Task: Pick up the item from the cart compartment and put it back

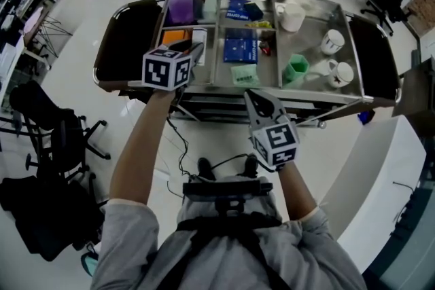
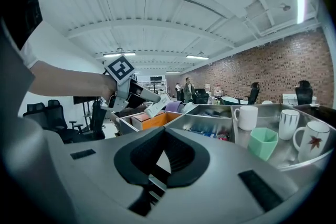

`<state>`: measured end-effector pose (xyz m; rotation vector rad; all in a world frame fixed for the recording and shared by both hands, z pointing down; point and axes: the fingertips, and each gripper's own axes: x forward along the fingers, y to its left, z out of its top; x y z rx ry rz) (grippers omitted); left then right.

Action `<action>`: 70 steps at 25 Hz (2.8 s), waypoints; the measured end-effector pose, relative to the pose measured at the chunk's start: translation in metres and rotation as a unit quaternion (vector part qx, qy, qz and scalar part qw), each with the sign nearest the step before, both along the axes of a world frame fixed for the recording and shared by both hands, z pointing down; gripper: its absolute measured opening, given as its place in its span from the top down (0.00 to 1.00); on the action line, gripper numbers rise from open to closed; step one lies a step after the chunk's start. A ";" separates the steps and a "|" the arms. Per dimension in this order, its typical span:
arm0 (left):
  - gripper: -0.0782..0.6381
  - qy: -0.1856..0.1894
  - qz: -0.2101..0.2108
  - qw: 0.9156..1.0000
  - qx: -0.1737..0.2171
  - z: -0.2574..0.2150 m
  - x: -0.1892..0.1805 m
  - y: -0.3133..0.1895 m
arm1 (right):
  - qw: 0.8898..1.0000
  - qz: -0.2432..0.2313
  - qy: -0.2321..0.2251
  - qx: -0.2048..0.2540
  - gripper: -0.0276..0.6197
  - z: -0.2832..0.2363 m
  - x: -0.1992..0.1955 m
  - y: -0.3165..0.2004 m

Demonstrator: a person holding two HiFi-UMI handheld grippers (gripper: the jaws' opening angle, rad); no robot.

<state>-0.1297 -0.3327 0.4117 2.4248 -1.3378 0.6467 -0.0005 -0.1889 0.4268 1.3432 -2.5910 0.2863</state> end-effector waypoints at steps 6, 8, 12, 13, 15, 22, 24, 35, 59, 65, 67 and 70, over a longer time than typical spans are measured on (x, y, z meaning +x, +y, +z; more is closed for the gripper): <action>0.70 0.024 0.018 0.998 0.053 -0.024 0.006 0.031 | 1.000 0.004 -0.005 0.000 0.94 -0.005 0.007 -0.005; 0.70 0.036 0.021 0.997 0.067 -0.030 0.007 0.042 | 1.000 0.004 -0.007 -0.001 0.94 -0.006 0.010 -0.006; 0.70 0.053 0.024 0.995 0.081 -0.031 0.007 0.062 | 1.000 0.001 -0.006 -0.001 0.94 -0.009 0.014 -0.009; 0.70 0.055 0.022 0.995 0.084 -0.031 0.006 0.067 | 1.000 0.001 -0.006 0.000 0.94 -0.010 0.015 -0.010; 0.70 0.058 0.018 0.994 0.092 -0.031 0.004 0.076 | 1.000 0.001 -0.006 0.001 0.94 -0.011 0.018 -0.011; 0.70 0.068 0.002 0.990 0.122 -0.031 -0.011 0.109 | 1.000 -0.001 -0.009 0.000 0.94 -0.013 0.020 -0.012; 0.70 0.075 -0.004 0.990 0.122 -0.028 -0.016 0.118 | 1.000 -0.003 -0.009 0.000 0.94 -0.013 0.020 -0.012; 0.70 0.091 -0.033 0.987 0.128 -0.016 -0.036 0.140 | 1.000 -0.007 -0.009 -0.005 0.94 -0.009 0.020 -0.013; 0.70 0.090 -0.040 0.988 0.120 -0.014 -0.032 0.135 | 1.000 -0.007 -0.008 -0.005 0.94 -0.004 0.021 -0.012; 0.70 0.072 -0.033 0.990 0.113 -0.020 -0.028 0.115 | 1.000 -0.012 -0.004 -0.002 0.94 -0.007 0.017 -0.015; 0.70 0.071 -0.029 0.991 0.108 -0.022 -0.026 0.104 | 1.000 -0.014 0.000 0.001 0.94 -0.008 0.014 -0.017; 0.70 0.078 -0.023 0.992 0.097 -0.024 -0.023 0.085 | 1.000 -0.019 -0.004 0.003 0.94 -0.014 0.006 -0.021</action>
